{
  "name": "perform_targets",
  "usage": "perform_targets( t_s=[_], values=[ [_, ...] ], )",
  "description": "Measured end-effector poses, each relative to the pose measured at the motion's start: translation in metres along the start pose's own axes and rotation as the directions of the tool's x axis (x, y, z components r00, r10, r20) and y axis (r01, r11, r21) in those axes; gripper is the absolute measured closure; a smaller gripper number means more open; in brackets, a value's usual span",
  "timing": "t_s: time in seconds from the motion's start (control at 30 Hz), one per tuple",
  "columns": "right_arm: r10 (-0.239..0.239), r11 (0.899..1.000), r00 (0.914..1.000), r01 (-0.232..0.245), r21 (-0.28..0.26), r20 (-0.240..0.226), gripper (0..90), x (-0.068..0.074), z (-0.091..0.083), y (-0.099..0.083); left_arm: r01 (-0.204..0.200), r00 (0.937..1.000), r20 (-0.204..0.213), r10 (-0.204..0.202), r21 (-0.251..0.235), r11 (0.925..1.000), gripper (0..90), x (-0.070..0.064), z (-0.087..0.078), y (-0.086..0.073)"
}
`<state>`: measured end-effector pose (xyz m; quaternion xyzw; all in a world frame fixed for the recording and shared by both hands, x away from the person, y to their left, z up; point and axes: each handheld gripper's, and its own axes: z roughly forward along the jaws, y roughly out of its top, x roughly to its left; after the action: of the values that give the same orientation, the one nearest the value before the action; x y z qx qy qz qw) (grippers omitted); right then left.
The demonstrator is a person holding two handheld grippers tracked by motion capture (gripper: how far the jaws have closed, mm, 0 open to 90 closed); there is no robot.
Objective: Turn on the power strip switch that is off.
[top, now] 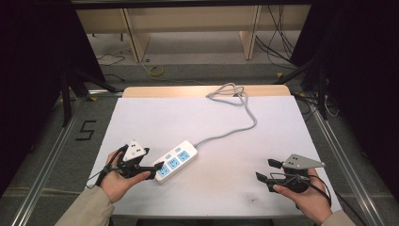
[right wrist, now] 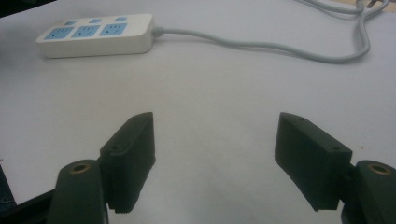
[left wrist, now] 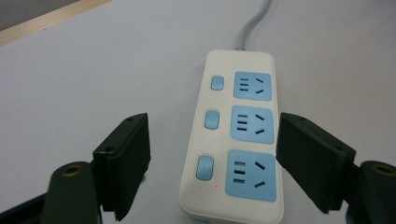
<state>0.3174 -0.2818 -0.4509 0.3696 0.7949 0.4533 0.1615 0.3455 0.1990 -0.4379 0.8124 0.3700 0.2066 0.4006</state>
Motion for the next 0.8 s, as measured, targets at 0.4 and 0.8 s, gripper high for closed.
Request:
perform_targets(
  t_s=[0.4, 0.8],
  values=[
    [-0.004, 1.000, 1.0000, 0.004, 0.004, -0.004, 29.1, 0.000, 0.001, 0.000, -0.001, 0.9999, -0.016, 0.001, 0.017, 0.9999, 23.2, -0.001, -0.010, -0.016],
    [-0.009, 1.000, 0.9999, 0.009, 0.008, -0.008, 29.0, 0.001, 0.001, 0.000, -0.025, 0.9996, -0.016, 0.025, 0.026, 0.9994, 19.6, -0.003, -0.008, -0.018]
  ],
)
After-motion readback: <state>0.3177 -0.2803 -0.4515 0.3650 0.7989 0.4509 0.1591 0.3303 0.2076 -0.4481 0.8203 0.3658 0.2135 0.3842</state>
